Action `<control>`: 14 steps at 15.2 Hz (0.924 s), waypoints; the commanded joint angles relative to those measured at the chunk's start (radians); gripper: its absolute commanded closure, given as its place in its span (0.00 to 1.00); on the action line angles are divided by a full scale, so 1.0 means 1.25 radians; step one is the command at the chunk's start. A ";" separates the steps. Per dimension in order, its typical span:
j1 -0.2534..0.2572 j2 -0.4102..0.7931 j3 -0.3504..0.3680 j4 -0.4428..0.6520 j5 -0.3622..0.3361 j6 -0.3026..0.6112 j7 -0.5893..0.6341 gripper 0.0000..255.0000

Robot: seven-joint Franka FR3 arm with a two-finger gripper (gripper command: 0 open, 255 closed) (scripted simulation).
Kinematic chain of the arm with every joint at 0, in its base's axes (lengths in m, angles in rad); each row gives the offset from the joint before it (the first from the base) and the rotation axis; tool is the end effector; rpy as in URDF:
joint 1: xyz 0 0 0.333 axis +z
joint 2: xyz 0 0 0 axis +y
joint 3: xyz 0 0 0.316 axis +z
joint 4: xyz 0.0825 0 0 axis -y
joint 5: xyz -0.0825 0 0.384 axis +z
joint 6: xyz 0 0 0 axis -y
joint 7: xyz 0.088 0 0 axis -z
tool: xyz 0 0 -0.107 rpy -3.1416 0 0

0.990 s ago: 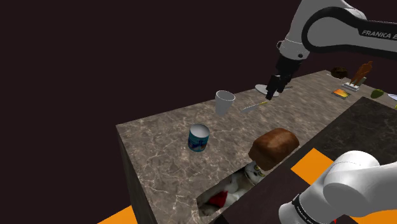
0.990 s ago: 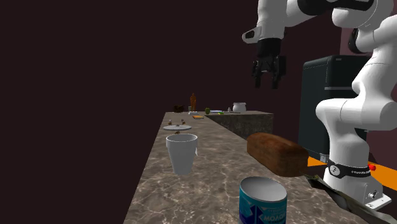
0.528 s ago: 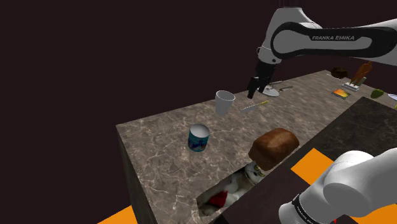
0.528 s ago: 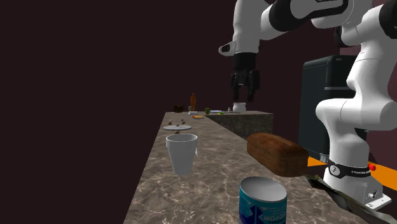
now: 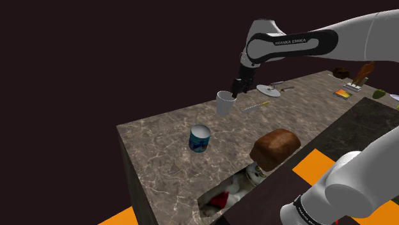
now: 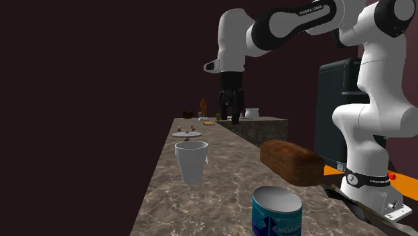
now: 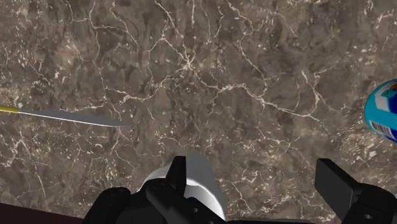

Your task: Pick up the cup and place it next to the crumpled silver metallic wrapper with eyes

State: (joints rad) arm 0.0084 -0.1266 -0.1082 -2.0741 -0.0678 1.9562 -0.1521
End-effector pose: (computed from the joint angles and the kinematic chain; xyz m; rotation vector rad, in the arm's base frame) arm 0.5153 -0.0577 0.4858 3.0893 0.1211 0.0029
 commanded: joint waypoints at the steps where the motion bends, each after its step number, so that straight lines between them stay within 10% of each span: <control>1: 0.000 0.066 -0.003 0.043 0.011 0.024 -0.008 0.00; 9: -0.011 0.317 -0.004 0.261 0.058 0.059 -0.044 0.00; 14: -0.012 0.333 -0.003 0.240 0.060 0.097 -0.046 0.00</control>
State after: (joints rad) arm -0.0078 0.2861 -0.1130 -1.7672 0.0071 2.0656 -0.2106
